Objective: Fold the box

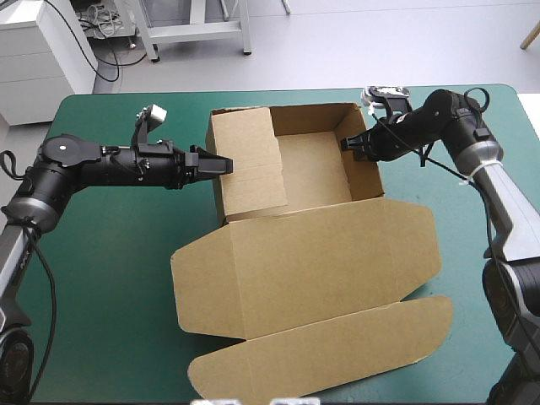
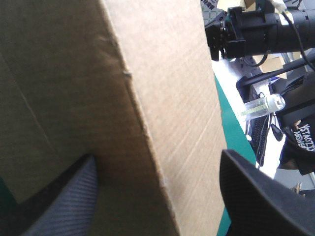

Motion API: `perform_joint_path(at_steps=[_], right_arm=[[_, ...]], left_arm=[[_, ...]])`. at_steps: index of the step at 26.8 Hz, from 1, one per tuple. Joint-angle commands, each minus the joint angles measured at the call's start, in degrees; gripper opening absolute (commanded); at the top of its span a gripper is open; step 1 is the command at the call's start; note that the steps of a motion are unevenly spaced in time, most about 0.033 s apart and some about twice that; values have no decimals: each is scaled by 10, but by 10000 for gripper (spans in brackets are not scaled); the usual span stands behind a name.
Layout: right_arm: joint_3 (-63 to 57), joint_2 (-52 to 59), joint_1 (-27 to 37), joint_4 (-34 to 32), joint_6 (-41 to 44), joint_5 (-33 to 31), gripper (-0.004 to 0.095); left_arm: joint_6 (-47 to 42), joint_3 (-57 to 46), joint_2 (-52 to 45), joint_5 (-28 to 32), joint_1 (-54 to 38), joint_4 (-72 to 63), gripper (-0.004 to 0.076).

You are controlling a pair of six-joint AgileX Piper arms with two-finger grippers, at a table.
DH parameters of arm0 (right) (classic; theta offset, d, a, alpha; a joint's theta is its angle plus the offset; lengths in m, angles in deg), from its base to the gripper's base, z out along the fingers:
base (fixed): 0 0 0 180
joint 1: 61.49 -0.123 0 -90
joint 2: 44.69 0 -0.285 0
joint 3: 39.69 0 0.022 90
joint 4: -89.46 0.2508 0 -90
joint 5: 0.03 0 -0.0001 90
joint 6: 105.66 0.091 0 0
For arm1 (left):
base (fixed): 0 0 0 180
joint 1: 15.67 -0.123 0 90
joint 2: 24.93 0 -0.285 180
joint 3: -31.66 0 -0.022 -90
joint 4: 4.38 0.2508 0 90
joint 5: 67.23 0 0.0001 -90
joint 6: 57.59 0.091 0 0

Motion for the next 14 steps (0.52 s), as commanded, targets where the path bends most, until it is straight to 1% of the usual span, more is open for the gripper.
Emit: perform_joint_path(at_steps=[1,3,7,14], right_arm=[[16,31,-19,33,29,41,-19],[16,31,-36,32,34,48,-19],[16,31,-62,20,52,57,-19],[16,31,-113,-43,96,89,-19]], left_arm=[[-6,17,-23,-12,-1,9,494],[-37,17,-23,-6,-1,75,494],[-83,17,-23,14,-1,159,494],[-147,17,-23,29,-1,257,492]])
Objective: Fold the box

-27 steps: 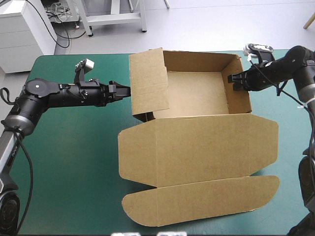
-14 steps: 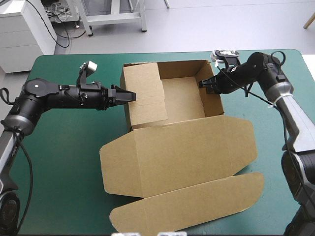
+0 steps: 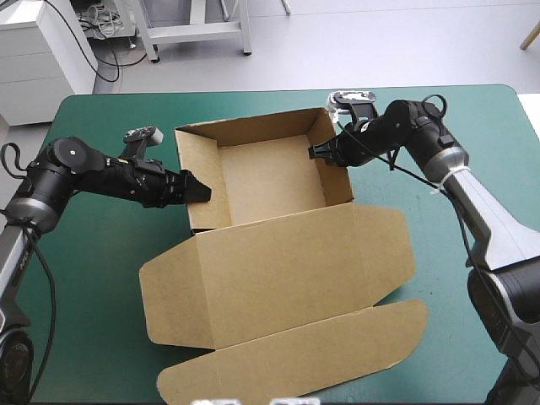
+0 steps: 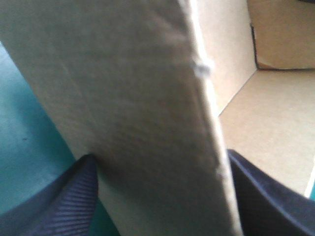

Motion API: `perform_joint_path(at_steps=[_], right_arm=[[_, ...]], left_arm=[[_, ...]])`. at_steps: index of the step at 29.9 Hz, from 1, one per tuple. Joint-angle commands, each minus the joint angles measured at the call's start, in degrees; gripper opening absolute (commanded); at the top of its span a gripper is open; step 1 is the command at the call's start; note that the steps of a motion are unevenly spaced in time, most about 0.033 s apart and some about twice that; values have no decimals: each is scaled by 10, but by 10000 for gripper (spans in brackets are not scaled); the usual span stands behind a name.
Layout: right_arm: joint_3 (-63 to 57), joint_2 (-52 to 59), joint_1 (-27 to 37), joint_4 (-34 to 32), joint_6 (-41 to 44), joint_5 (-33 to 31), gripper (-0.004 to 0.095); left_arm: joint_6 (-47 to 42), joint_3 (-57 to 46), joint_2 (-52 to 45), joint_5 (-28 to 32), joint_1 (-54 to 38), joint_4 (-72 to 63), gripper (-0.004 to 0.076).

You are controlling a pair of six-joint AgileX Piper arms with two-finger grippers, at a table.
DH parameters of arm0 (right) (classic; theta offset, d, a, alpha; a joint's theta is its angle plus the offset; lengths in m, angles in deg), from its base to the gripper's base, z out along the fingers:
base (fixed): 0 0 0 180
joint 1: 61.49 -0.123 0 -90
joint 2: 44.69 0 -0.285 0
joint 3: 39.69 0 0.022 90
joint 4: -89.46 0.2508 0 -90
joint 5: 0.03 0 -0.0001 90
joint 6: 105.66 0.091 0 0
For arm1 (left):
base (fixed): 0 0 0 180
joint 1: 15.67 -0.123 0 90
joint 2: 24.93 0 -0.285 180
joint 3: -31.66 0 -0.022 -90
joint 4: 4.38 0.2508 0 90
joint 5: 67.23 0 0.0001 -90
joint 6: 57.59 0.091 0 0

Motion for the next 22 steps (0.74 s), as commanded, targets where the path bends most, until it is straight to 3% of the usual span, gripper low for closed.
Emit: perform_joint_path(at_steps=[1,7,15,18,22], right_arm=[[16,31,-25,-1,33,41,-19],[16,31,-49,-54,60,50,-19],[16,29,-74,-75,85,48,-19],[16,28,-81,-75,89,52,-19],[16,28,-82,-81,101,49,-19]], left_arm=[[-41,17,-22,15,0,18,487],[-77,17,-22,12,0,71,395],[-135,17,-22,6,8,152,375],[-176,17,-22,6,24,207,288],[-193,17,-22,14,50,240,90]])
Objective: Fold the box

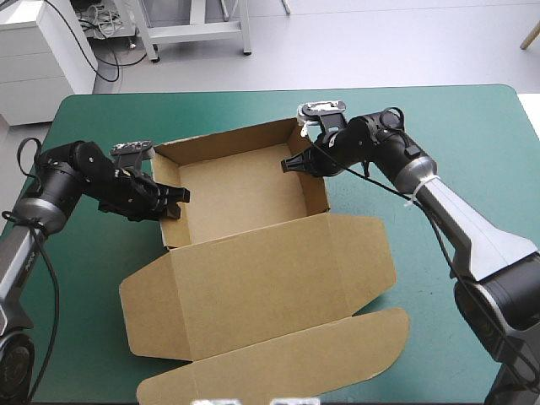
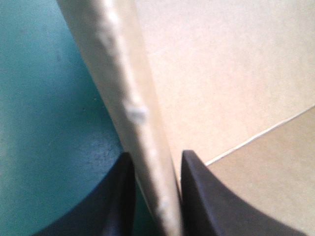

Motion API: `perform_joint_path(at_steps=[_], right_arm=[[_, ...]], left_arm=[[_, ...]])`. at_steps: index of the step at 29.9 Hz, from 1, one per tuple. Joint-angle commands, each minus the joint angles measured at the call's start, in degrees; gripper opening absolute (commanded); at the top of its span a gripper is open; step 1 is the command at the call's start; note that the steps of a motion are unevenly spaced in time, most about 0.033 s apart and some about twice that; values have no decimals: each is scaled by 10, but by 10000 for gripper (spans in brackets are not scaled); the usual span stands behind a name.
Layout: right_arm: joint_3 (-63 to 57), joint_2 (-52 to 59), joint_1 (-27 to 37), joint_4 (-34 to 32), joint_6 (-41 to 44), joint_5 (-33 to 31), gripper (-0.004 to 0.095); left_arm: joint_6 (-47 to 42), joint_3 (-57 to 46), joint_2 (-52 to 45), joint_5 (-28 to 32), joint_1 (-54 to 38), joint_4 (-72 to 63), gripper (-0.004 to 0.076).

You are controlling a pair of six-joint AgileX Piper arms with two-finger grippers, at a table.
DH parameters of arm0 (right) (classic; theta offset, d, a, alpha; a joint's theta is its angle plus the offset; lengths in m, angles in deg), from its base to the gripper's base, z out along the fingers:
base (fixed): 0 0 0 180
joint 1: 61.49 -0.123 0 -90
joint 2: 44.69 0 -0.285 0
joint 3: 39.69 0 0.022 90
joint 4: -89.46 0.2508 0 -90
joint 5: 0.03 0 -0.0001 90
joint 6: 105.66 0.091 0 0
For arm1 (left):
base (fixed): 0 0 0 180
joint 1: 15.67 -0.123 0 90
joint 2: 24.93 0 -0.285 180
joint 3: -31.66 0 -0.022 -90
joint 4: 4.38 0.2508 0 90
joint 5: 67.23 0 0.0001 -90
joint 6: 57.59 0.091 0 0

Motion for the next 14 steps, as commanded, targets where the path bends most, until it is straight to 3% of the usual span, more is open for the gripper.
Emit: perform_joint_path(at_steps=[1,2,10,14], right_arm=[[16,30,1,9,14,25,-19],[16,30,1,9,14,23,-19],[16,30,0,8,19,8,-19],[16,30,0,-4,21,-9,-19]], left_arm=[[-15,17,-22,21,24,18,40],[-16,17,-22,27,32,18,-4],[-168,17,-22,50,80,145,-8],[-182,17,-22,53,81,152,-8]])
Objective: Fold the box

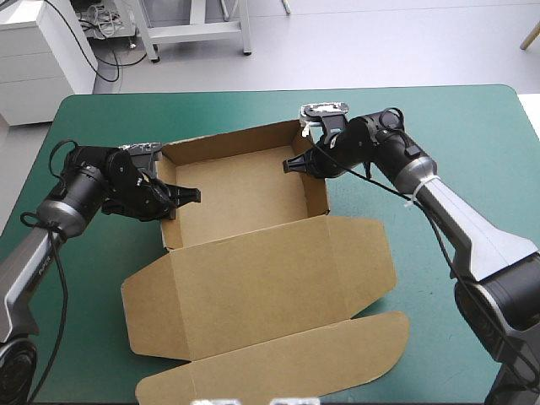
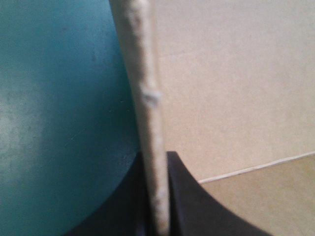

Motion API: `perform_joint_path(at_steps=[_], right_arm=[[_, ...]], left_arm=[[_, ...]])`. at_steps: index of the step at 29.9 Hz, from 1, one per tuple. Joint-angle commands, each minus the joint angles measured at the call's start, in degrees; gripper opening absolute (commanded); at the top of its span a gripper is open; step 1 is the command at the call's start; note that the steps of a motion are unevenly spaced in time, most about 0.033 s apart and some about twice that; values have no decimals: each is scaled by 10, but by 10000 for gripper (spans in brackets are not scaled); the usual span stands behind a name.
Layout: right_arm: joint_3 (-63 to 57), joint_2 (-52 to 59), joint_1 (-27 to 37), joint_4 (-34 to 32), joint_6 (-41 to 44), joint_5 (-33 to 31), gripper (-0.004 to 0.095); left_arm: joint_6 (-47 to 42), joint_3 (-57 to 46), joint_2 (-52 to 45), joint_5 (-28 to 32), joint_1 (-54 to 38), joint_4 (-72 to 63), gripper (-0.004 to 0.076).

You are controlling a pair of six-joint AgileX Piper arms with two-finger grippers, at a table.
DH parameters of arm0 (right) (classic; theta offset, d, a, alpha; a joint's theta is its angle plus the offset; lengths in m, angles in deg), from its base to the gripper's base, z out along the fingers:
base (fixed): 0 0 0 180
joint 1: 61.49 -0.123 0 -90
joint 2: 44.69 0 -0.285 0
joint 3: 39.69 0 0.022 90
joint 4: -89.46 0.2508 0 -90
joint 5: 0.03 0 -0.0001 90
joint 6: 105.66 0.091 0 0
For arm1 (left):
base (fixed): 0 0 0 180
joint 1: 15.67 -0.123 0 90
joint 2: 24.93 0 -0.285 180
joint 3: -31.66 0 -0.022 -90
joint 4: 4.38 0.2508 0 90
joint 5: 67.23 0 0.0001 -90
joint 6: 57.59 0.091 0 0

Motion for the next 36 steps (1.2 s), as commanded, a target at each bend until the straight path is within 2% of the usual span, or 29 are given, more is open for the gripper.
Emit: perform_joint_path(at_steps=[1,7,9,18,26,36], right_arm=[[16,30,1,8,1,3,-20],[16,30,1,0,5,-28,-20],[16,30,1,-21,23,-41,-20],[15,30,2,-148,47,-154,-20],[5,13,17,-125,72,-154,-19],[-28,-17,17,-123,97,-138,-20]], left_arm=[[-6,17,-21,23,3,15,-8],[-7,21,-19,26,3,11,-8],[-7,34,-14,19,3,11,-8],[15,167,67,-85,9,11,-8],[17,179,118,-82,59,37,-8],[17,179,144,-82,62,34,-8]])
